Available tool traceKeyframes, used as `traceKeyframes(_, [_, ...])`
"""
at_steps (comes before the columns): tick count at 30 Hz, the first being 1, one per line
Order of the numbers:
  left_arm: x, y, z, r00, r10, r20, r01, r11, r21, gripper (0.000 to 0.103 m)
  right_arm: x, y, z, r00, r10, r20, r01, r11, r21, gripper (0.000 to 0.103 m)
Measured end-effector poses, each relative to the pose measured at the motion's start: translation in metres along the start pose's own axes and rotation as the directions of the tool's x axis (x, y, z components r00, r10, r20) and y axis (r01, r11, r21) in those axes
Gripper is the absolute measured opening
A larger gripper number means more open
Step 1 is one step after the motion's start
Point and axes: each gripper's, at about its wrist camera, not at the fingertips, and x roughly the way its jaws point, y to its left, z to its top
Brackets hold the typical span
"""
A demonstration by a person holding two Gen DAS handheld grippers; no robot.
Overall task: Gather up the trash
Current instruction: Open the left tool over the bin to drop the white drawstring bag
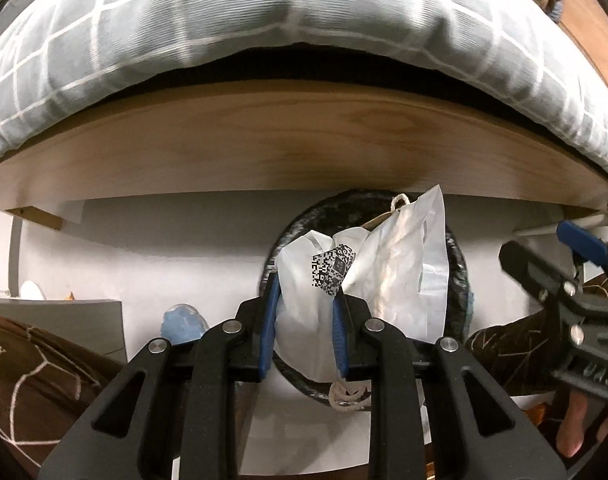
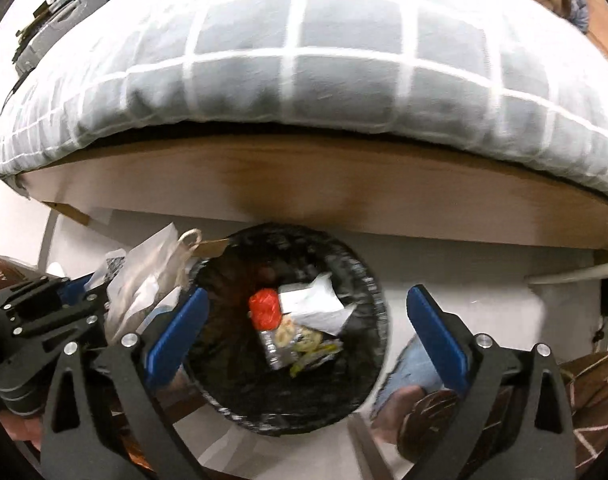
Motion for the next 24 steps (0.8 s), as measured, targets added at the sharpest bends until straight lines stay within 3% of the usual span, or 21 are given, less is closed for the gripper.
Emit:
traceKeyframes(6, [-0.001, -0.023, -0.001, 0.999, -0.035, 0.003, 0.035, 0.999, 0.029, 0.023, -0.012, -0.041, -0.001, 0.997, -0.076, 0.01, 0.075, 0.996, 0.046, 0.095])
traceKeyframes(15, [-0.008, -0.055, 0.008, 0.999, -0.049, 0.02, 0.048, 0.998, 0.047, 0.023, -0.033, -0.078, 0.005, 0.991, -0.124, 0.046, 0.121, 0.991, 0.06, 0.095])
traceKeyframes(24, [0.006, -0.082, 0.008, 0.998, -0.068, -0.018, 0.068, 0.997, 0.047, 0.023, -0.03, -0.095, 0.0, 0.992, -0.121, 0.041, 0.115, 0.987, 0.11, 0.095])
